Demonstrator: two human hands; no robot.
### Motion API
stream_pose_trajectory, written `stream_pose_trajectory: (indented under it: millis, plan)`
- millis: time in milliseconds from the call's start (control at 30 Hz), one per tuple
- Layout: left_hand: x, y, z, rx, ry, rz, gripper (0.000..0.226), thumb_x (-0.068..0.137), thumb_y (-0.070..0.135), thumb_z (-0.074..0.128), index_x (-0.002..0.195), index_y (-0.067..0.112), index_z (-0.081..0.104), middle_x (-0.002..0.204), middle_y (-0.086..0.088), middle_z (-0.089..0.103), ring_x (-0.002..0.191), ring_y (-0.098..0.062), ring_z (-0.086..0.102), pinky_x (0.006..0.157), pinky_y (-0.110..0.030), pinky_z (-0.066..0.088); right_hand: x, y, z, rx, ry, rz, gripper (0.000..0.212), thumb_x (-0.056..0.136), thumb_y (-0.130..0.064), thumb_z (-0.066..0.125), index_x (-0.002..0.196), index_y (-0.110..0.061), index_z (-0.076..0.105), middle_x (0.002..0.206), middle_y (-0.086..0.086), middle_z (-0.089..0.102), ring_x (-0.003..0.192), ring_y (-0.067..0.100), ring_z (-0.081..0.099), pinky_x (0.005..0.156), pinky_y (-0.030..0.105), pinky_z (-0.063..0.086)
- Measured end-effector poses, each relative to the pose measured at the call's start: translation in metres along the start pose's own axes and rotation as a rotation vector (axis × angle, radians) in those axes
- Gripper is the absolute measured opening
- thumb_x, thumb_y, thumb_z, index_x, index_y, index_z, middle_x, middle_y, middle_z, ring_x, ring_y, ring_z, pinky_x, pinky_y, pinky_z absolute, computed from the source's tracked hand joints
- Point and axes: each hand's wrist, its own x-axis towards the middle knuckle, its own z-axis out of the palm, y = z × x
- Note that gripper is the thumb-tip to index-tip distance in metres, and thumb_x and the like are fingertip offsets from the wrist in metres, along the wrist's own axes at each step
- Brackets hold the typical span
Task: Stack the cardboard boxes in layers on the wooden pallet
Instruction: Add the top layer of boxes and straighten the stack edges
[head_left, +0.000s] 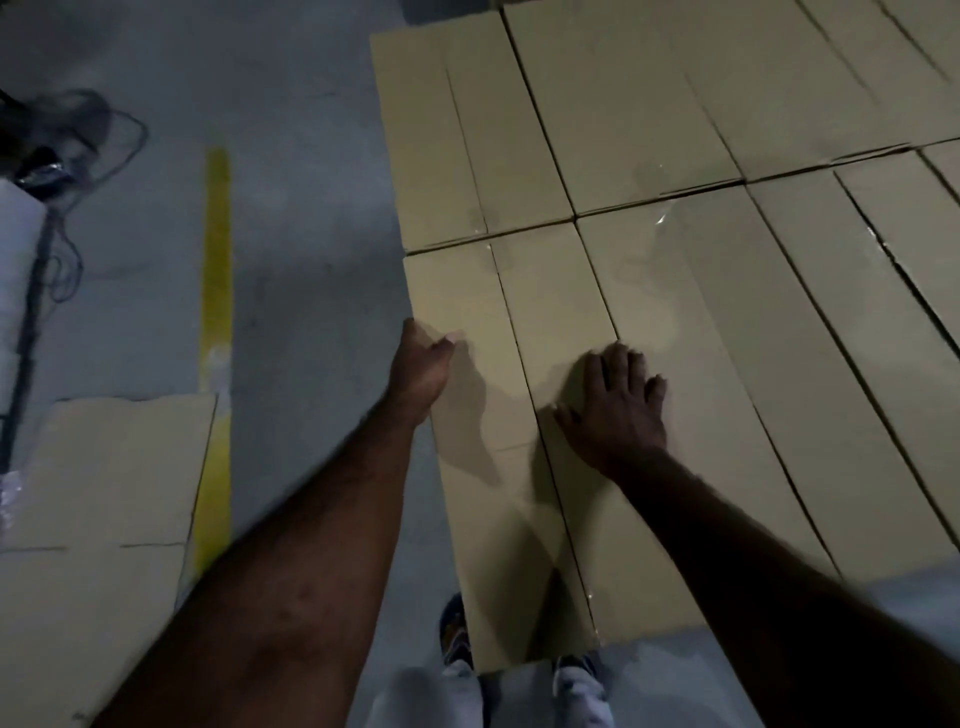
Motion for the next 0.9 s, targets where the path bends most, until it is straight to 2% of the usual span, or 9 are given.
stream_pose_trajectory:
  millis: [100, 167, 233, 300, 367, 500, 600, 767, 900]
  plan:
    - [0.030, 0.021, -0.005, -0.006, 0.001, 0.021, 0.048, 0.095, 0.035, 0.063, 0.127, 0.004, 0.046, 0.113, -0.006, 0.058, 0.097, -0.017, 0.059, 0.082, -0.018, 0.045, 0.006, -0.009, 0.002, 0.036, 0.051, 0.049, 0.090, 0.093, -0.068, 0.039, 0.157, -0.010, 0.014, 0.165, 0.022, 0.004, 0.152, 0.039, 0.003, 0.118, 0.061, 0.009]
    - [0.052, 0.027, -0.009, -0.007, 0.030, 0.028, 0.027, 0.098, 0.030, 0.060, 0.107, 0.009, 0.046, 0.085, 0.004, 0.050, 0.072, -0.006, 0.051, 0.070, -0.019, 0.040, 0.016, -0.019, 0.004, 0.054, 0.078, 0.105, 0.090, 0.093, -0.067, 0.040, 0.156, -0.008, 0.018, 0.164, 0.023, 0.009, 0.151, 0.040, 0.007, 0.118, 0.061, 0.011]
    - [0.068, 0.030, -0.010, -0.036, 0.076, 0.049, 0.031, 0.099, 0.032, 0.058, 0.103, 0.002, 0.049, 0.077, 0.002, 0.047, 0.076, -0.020, 0.055, 0.073, -0.027, 0.038, 0.022, -0.025, 0.007, 0.065, 0.095, 0.166, 0.090, 0.092, -0.067, 0.040, 0.156, -0.007, 0.021, 0.163, 0.024, 0.011, 0.151, 0.041, 0.009, 0.118, 0.062, 0.012]
    - [0.084, 0.038, -0.004, -0.041, 0.054, 0.060, 0.042, 0.101, 0.033, 0.054, 0.119, -0.004, 0.053, 0.094, -0.010, 0.059, 0.100, -0.030, 0.061, 0.080, -0.030, 0.041, 0.035, -0.029, 0.007, 0.069, 0.112, 0.241, 0.089, 0.092, -0.066, 0.040, 0.156, -0.007, 0.020, 0.164, 0.024, 0.009, 0.151, 0.041, 0.006, 0.119, 0.061, 0.010]
    - [0.092, 0.039, -0.006, -0.084, 0.031, 0.004, 0.046, 0.102, 0.033, 0.051, 0.134, -0.001, 0.052, 0.120, -0.013, 0.061, 0.116, -0.026, 0.057, 0.090, -0.028, 0.042, 0.045, -0.039, 0.006, 0.065, 0.083, 0.284, 0.089, 0.093, -0.066, 0.040, 0.156, -0.006, 0.019, 0.164, 0.025, 0.007, 0.152, 0.041, 0.003, 0.119, 0.061, 0.006]
    - [0.100, 0.038, -0.005, -0.124, 0.016, -0.010, 0.041, 0.101, 0.035, 0.050, 0.121, 0.000, 0.059, 0.121, -0.016, 0.063, 0.114, -0.030, 0.059, 0.095, -0.035, 0.046, 0.061, -0.055, 0.001, 0.083, 0.102, 0.376, 0.092, 0.093, -0.069, 0.036, 0.157, -0.005, 0.018, 0.163, 0.028, 0.006, 0.152, 0.042, 0.002, 0.120, 0.060, 0.004]
    - [0.105, 0.036, -0.002, -0.085, 0.010, -0.027, 0.047, 0.103, 0.034, 0.046, 0.132, -0.002, 0.054, 0.128, -0.023, 0.061, 0.118, -0.035, 0.058, 0.097, -0.037, 0.047, 0.062, -0.058, 0.005, 0.055, 0.099, 0.404, 0.096, 0.090, -0.073, 0.026, 0.157, -0.004, 0.017, 0.163, 0.029, 0.006, 0.152, 0.042, 0.000, 0.120, 0.060, 0.002]
    - [0.107, 0.035, 0.000, -0.084, -0.001, -0.017, 0.050, 0.106, 0.031, 0.043, 0.143, -0.003, 0.045, 0.140, -0.022, 0.054, 0.128, -0.032, 0.053, 0.102, -0.029, 0.041, 0.063, -0.059, 0.010, 0.031, 0.115, 0.420, 0.097, 0.089, -0.073, 0.020, 0.156, -0.003, 0.021, 0.163, 0.029, 0.009, 0.152, 0.042, 0.003, 0.120, 0.061, 0.004]
    - [0.104, 0.039, 0.000, -0.077, -0.005, -0.012, 0.055, 0.107, 0.028, 0.041, 0.153, 0.000, 0.030, 0.152, -0.019, 0.042, 0.137, -0.029, 0.044, 0.092, -0.009, 0.028, 0.064, -0.062, 0.012, 0.011, 0.125, 0.435, 0.094, 0.090, -0.070, 0.025, 0.156, -0.004, 0.022, 0.162, 0.030, 0.011, 0.151, 0.044, 0.004, 0.119, 0.063, 0.007]
